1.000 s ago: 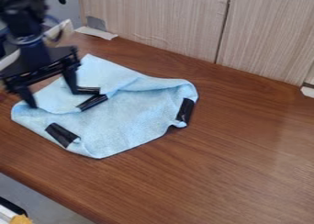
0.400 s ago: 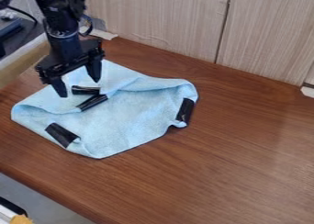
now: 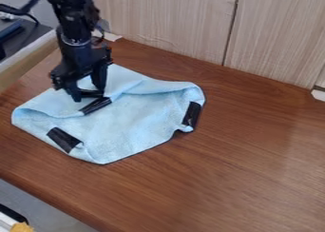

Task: Unfold the fabric from the bottom left to the top

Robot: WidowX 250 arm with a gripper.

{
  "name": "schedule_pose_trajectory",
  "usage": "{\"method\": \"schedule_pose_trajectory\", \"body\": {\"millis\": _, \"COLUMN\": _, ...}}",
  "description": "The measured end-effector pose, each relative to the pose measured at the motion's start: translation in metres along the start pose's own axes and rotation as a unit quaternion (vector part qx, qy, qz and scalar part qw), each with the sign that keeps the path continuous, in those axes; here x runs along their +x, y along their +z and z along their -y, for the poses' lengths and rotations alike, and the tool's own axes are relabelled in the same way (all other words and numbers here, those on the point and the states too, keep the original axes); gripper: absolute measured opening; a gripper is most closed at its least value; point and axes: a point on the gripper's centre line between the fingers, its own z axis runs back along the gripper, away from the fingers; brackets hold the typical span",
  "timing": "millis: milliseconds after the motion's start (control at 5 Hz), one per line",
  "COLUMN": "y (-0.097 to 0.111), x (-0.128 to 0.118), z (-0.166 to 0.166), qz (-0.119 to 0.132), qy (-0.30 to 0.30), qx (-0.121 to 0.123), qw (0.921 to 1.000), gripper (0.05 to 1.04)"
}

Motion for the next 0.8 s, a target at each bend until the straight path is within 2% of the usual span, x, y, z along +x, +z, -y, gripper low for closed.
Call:
{"method": "schedule_pose_trajectory", "body": {"millis": 200, "y": -0.006, "x": 0.001, "z": 0.0021, "qz": 0.005, "qy": 0.001, "qx": 0.011, "qw": 0.9999, "gripper": 0.386}}
{"method": "schedule_pose_trajectory", "body": {"millis": 400, "y": -0.0069, "x": 0.0011, "z": 0.0009, "qz": 0.007, "qy": -0.001, "qx": 0.013, "qw": 0.9999, "gripper": 0.19}}
{"method": "schedule_pose_trajectory", "body": {"millis": 600, "y": -0.0066, "x": -0.003, "z": -0.0023, "qz": 0.013, "qy": -0.011, "qx": 0.012, "qw": 0.9998, "gripper": 0.085}}
{"method": "schedule_pose_trajectory", "body": {"millis": 800, "y": -0.0022, "x": -0.0069, "z": -0.0054, "qz": 0.008, "qy": -0.019, "qx": 0.011, "qw": 0.9997, "gripper": 0.062}}
